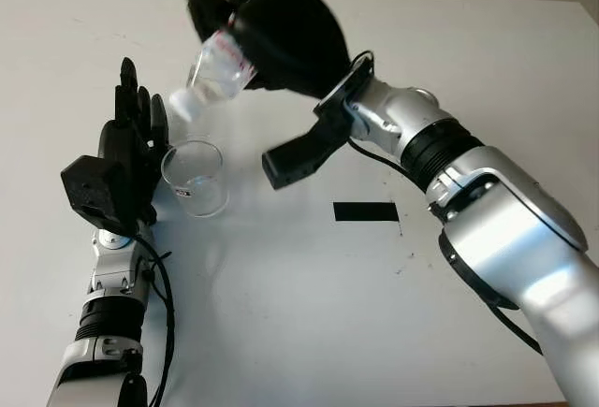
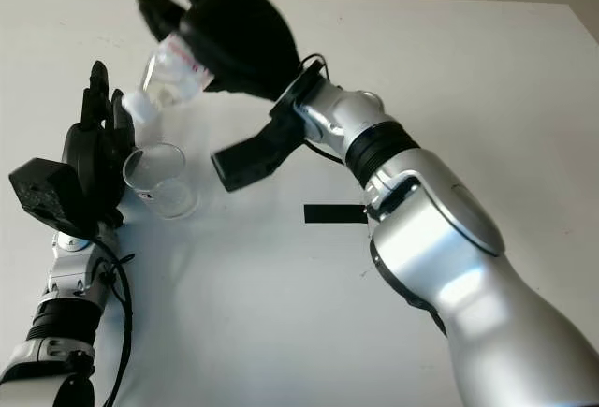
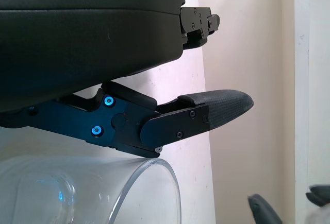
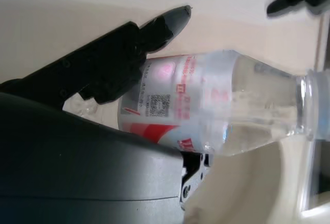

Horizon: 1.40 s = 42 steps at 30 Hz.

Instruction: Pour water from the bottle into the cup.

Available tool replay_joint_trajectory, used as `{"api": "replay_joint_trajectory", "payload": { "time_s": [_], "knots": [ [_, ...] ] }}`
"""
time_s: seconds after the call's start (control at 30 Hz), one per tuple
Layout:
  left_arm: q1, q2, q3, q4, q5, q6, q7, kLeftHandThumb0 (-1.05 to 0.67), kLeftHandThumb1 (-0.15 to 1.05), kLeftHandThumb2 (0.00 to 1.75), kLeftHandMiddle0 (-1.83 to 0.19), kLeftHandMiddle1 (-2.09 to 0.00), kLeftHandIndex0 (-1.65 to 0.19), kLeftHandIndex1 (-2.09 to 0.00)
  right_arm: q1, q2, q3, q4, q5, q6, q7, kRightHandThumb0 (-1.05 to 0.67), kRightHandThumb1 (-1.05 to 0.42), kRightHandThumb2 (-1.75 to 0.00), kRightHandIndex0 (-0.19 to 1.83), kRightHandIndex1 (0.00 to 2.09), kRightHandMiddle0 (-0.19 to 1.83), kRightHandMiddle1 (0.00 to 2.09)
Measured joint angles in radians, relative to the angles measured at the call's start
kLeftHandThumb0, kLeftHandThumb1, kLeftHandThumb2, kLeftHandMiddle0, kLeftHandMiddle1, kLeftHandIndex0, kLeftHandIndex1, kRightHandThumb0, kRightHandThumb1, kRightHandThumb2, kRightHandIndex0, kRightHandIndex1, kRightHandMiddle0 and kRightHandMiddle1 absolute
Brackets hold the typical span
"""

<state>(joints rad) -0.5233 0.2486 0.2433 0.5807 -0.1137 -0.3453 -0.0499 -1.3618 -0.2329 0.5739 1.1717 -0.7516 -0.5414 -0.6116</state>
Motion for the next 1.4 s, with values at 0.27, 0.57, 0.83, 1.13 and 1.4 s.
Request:
{"api": "replay_joint_trajectory", "payload": {
  "time_s": [0.27,0.57,0.83,1.13,1.4],
  "knots": [
    [-0.002,0.005,0.001,0.012,0.004,-0.006,-0.002,-0.72,1.05,0.66,0.08,-0.05,0.11,-0.05,0.143,0.006,-0.331,-0.066,0.483,0.020,0.536,-0.20,-1.05,-0.12,1.09,2.09,0.92,2.09],
    [-0.006,0.010,0.004,0.024,-0.003,-0.020,-0.012,-0.72,1.05,0.67,0.09,-0.05,0.12,-0.05,0.359,0.009,-0.554,-0.418,0.827,0.469,0.891,-0.20,-1.05,-0.24,1.07,2.09,0.76,2.09],
    [-0.005,0.009,0.004,0.024,-0.004,-0.019,-0.011,-0.70,1.05,0.70,0.11,-0.05,0.14,-0.04,0.573,-0.034,-0.627,-0.826,0.940,0.796,0.972,-0.23,-1.05,-0.31,1.40,2.09,0.56,2.09],
    [0.019,0.010,0.006,-0.009,-0.009,-0.008,-0.018,-0.69,1.05,0.74,0.13,-0.05,0.16,-0.04,0.706,-0.063,-0.663,-1.125,1.023,1.019,0.995,-0.25,-1.05,-0.36,1.44,2.09,0.16,2.09],
    [0.049,0.011,0.011,-0.053,-0.021,0.021,-0.032,-0.68,1.05,0.77,0.16,-0.04,0.19,-0.04,0.761,-0.064,-0.655,-1.282,1.027,1.164,0.930,-0.26,-1.05,-0.39,1.82,2.09,0.76,2.09]
  ]
}}
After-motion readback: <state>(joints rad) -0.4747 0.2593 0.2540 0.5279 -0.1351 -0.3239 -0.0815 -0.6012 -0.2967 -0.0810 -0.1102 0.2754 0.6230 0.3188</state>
